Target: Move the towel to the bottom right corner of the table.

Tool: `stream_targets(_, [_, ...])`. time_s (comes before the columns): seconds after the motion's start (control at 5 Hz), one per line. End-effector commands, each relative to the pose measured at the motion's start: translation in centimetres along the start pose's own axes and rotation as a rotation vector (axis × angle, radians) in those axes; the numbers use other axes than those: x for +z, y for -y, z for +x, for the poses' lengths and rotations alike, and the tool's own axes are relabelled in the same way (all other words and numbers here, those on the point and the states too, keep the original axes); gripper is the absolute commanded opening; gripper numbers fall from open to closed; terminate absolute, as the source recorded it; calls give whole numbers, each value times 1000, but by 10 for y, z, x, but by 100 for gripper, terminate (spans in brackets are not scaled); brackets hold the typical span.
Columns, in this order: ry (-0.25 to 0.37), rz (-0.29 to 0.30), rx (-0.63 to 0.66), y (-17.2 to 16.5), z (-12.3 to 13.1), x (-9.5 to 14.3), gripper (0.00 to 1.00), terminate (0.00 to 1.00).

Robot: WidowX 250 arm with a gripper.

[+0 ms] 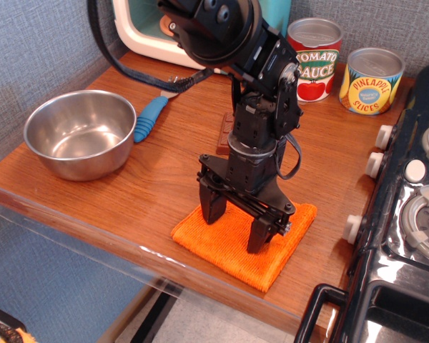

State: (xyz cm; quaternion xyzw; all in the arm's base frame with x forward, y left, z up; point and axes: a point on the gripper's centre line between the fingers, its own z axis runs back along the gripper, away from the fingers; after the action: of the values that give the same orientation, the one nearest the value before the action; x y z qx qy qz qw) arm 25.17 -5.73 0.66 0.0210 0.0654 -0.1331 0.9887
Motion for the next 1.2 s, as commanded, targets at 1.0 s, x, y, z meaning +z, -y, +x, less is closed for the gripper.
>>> stream_targets(1.0, [123, -23, -30, -7, -4, 66, 100, 0])
